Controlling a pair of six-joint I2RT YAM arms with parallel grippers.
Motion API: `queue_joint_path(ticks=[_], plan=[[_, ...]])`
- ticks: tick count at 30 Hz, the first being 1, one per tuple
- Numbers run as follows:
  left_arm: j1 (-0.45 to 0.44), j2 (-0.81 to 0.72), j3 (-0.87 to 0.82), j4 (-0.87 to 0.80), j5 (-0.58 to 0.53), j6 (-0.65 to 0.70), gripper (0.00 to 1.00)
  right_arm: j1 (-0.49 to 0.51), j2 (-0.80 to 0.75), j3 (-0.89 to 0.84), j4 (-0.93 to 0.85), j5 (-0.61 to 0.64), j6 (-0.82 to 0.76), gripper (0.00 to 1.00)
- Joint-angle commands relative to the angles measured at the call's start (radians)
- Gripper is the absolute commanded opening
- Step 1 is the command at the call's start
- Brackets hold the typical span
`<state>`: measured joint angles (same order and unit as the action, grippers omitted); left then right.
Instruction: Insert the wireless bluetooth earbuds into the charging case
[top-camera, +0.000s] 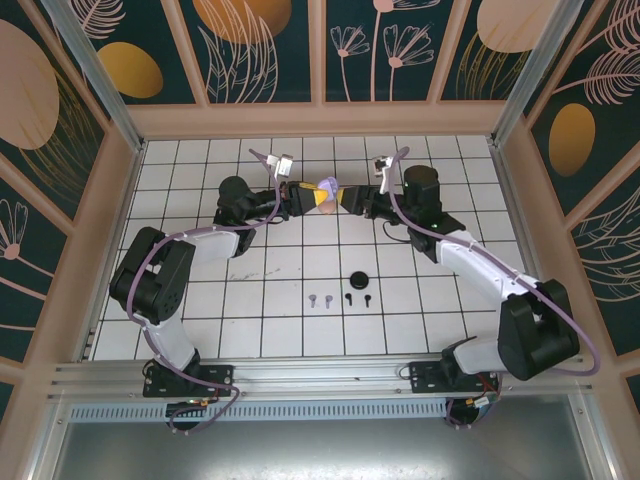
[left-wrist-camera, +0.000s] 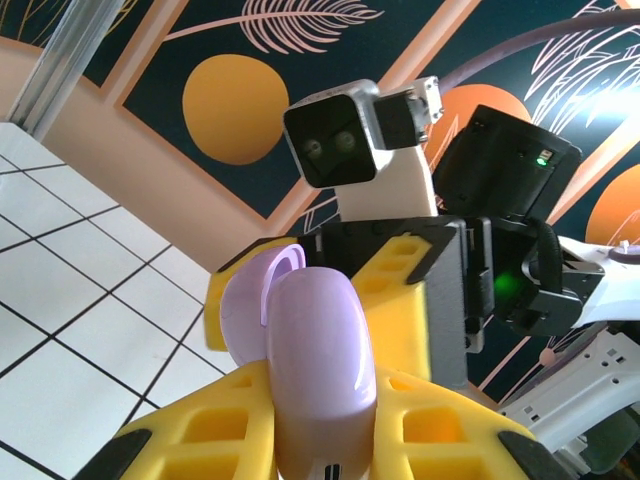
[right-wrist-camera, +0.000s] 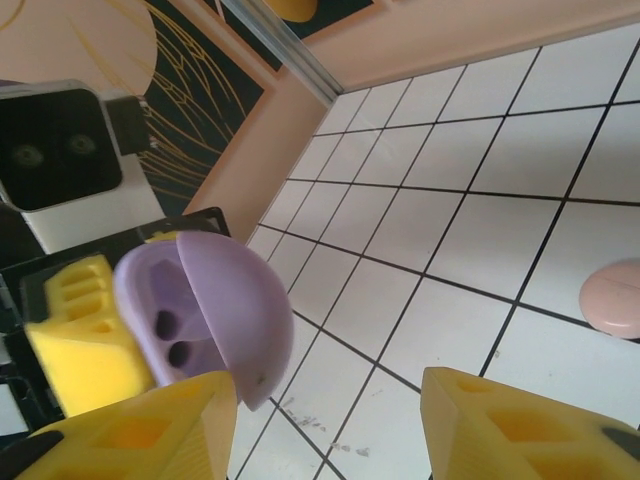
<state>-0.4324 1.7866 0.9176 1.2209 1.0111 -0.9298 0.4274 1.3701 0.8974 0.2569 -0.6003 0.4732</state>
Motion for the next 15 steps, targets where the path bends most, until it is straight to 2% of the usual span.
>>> queue_joint_path(ticks=[1, 15], plan=[[-0.005, -0.010, 0.012, 0.057, 0.020, -0.020, 0.00, 0.008, 0.018, 0.045, 0.040, -0.008, -0.008, 0.51], [-0.012, 0.001, 0.033, 0.045, 0.030, -0.026, 0.00, 0.016, 0.059, 0.090, 0.023, -0.043, -0.030, 0.43]])
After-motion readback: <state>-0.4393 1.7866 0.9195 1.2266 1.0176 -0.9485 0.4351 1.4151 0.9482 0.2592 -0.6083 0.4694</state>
